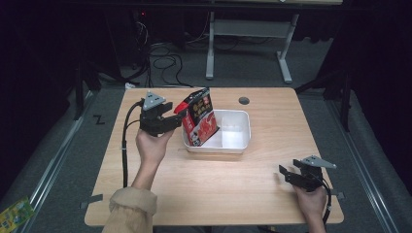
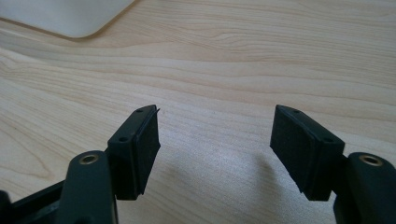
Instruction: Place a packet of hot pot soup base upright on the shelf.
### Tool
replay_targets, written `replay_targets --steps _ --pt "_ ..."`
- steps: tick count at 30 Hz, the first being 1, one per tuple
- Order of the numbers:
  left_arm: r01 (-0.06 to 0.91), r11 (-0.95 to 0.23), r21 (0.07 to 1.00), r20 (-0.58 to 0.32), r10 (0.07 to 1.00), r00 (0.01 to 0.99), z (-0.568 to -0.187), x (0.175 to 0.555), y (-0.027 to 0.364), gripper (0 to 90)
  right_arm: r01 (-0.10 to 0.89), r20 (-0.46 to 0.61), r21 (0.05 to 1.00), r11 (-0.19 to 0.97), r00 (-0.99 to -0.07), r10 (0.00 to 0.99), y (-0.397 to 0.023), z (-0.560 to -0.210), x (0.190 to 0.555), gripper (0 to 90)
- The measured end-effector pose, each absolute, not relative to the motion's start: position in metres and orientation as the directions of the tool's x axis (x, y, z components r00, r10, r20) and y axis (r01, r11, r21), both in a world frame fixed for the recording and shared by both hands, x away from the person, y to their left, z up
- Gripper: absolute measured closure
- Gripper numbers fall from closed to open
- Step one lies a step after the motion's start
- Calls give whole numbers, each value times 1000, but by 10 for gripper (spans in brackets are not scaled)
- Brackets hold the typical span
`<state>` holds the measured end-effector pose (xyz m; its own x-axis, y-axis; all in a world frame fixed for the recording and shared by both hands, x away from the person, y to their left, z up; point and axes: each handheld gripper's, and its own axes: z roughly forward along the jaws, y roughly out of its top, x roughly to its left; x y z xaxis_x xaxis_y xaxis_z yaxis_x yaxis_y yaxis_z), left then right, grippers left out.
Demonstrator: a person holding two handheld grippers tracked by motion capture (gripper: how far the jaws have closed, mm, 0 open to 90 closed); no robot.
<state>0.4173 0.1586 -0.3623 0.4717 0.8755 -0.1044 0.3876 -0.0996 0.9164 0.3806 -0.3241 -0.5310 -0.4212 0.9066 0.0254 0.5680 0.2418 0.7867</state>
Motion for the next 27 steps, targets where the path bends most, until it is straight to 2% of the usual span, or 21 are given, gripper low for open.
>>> replay_targets --steps 15,27 --pt "371 -114 922 -90 867 490 -359 394 167 423 567 27 788 241 -422 906 -324 -531 380 334" --pt "392 -85 916 -132 860 493 -367 381 179 421 570 31 788 235 -418 908 -324 -531 380 333"
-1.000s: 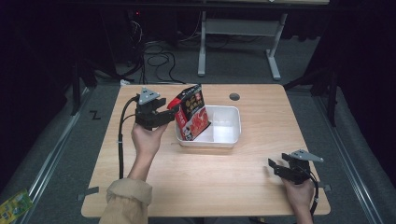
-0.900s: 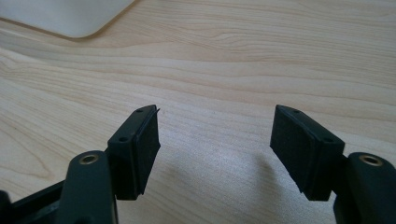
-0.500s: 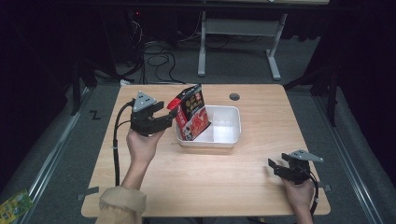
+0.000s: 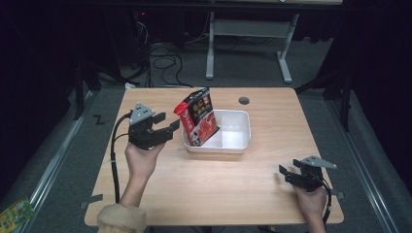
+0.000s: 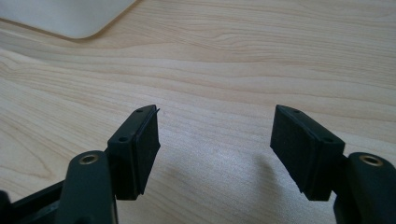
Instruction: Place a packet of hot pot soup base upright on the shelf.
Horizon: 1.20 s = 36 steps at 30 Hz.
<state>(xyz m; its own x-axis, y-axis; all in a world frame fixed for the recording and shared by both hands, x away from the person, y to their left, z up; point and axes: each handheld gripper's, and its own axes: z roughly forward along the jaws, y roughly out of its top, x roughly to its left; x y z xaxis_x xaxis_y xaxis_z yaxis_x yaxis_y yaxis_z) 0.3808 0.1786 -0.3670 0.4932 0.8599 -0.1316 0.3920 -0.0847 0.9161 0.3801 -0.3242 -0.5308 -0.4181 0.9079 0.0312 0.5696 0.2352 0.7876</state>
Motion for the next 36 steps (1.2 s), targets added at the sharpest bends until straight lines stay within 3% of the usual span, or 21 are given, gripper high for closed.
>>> replay_targets --steps 36 --pt "392 -49 919 -160 861 483 -386 346 197 412 569 27 787 240 -420 907 -324 -531 381 333"
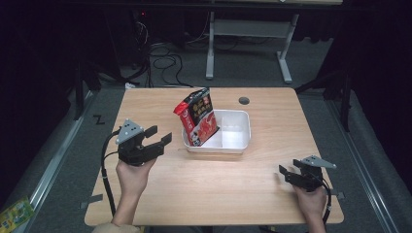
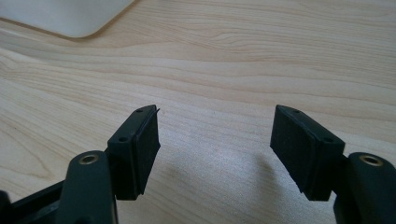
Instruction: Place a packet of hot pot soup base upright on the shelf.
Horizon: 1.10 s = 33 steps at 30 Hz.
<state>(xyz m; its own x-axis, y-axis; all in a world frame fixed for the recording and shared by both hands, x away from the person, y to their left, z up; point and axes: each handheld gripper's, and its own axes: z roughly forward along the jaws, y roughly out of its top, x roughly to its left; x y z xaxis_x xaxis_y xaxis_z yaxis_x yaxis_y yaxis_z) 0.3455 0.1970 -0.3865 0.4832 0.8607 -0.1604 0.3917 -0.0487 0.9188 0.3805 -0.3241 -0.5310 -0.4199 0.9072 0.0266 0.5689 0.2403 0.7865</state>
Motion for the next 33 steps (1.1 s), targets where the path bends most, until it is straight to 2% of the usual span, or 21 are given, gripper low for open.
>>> replay_targets --steps 18,23,33 --pt "400 -27 916 -178 866 467 -404 332 201 411 573 27 783 241 -418 908 -323 -531 380 333" --pt "412 3 911 -215 857 469 -412 328 203 411 571 27 785 240 -418 908 -323 -531 380 333" --pt "431 13 902 -230 860 456 -426 323 205 411 577 26 780 241 -416 909 -323 -531 380 333"
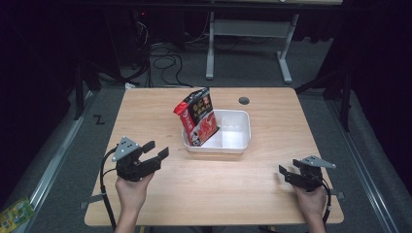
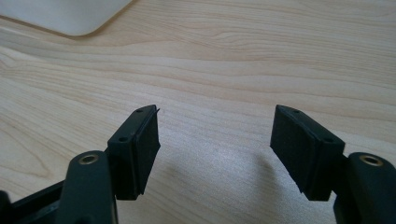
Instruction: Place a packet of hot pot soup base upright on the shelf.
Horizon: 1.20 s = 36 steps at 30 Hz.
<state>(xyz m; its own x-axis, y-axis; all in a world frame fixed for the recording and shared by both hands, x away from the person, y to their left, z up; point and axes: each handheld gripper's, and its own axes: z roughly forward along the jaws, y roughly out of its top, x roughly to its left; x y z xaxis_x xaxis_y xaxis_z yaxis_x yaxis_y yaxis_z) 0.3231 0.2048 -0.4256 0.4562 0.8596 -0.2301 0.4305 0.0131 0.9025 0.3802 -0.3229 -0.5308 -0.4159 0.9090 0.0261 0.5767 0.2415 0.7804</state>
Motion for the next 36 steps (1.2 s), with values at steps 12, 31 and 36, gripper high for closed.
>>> replay_targets --steps 12,31,36 --pt "456 20 890 -251 856 452 -440 320 203 411 576 25 781 242 -416 909 -323 -531 380 332" --pt "493 3 870 -247 869 430 -464 325 195 411 577 25 780 242 -416 909 -323 -531 380 333" --pt "506 -18 862 -231 876 424 -473 328 190 412 576 25 781 242 -416 909 -323 -531 380 333"
